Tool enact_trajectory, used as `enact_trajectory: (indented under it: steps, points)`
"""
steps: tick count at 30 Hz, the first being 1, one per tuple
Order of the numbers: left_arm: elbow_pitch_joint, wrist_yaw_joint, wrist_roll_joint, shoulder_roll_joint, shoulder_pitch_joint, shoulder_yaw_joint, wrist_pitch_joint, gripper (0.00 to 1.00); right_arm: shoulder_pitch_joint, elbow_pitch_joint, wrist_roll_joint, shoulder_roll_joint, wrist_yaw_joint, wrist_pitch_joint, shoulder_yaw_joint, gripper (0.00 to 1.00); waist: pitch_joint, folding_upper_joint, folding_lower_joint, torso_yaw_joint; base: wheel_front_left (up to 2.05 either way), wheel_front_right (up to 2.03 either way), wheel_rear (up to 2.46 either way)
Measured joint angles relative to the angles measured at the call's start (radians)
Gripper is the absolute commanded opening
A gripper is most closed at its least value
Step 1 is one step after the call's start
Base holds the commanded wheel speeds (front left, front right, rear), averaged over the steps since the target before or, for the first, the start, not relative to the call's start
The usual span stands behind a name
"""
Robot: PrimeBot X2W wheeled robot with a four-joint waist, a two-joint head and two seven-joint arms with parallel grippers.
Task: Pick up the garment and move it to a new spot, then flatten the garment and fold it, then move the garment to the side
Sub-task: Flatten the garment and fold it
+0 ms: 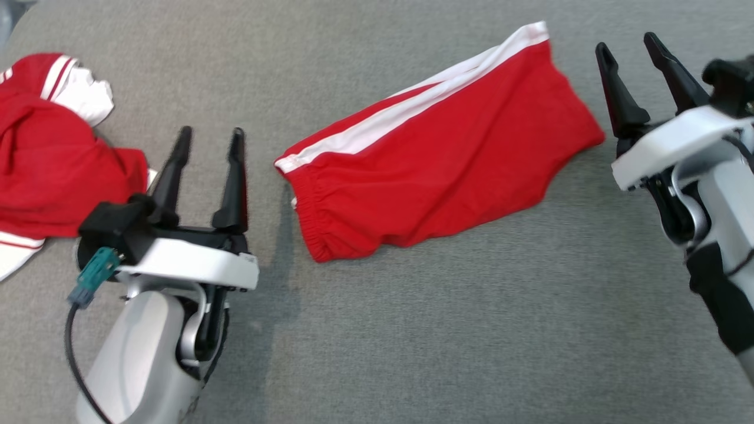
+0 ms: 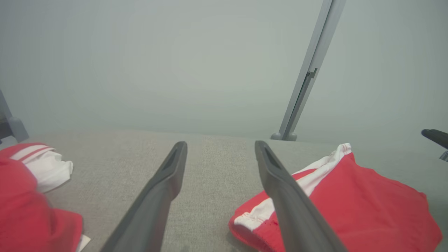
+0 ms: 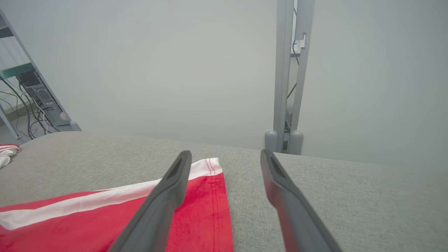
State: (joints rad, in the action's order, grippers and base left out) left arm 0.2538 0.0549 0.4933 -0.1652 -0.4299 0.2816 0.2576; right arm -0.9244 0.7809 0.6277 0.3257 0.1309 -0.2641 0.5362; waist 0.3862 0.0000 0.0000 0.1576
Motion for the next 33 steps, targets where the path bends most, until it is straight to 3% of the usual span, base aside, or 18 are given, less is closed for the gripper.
enact_trajectory:
  steps: [7,13,20,33]
  points:
    - [-0.127,0.003,-0.1,-0.019,0.109,-0.093,0.002,1.0,0.258,-0.264,-0.2,-0.058,0.0,0.0,-0.252,1.0,-0.067,0.0,0.0001,-0.054,0.0,0.0,0.0]
    - [-0.17,-0.006,-0.165,-0.023,0.174,-0.133,0.002,1.0,0.432,-0.415,-0.3,-0.11,0.0,0.0,-0.357,1.0,-0.121,0.0,0.0001,-0.084,0.0,0.0,0.0]
    - [-0.146,-0.017,-0.21,-0.019,0.266,-0.16,0.002,1.0,0.583,-0.459,-0.356,-0.161,0.0,0.0,-0.397,1.0,-0.178,0.0,0.0,-0.102,0.0,0.0,0.0]
    - [-0.107,-0.02,-0.212,-0.009,0.287,-0.155,0.002,1.0,0.625,-0.449,-0.366,-0.17,0.0,0.0,-0.42,1.0,-0.204,0.0,0.0,-0.106,0.0,0.0,0.0]
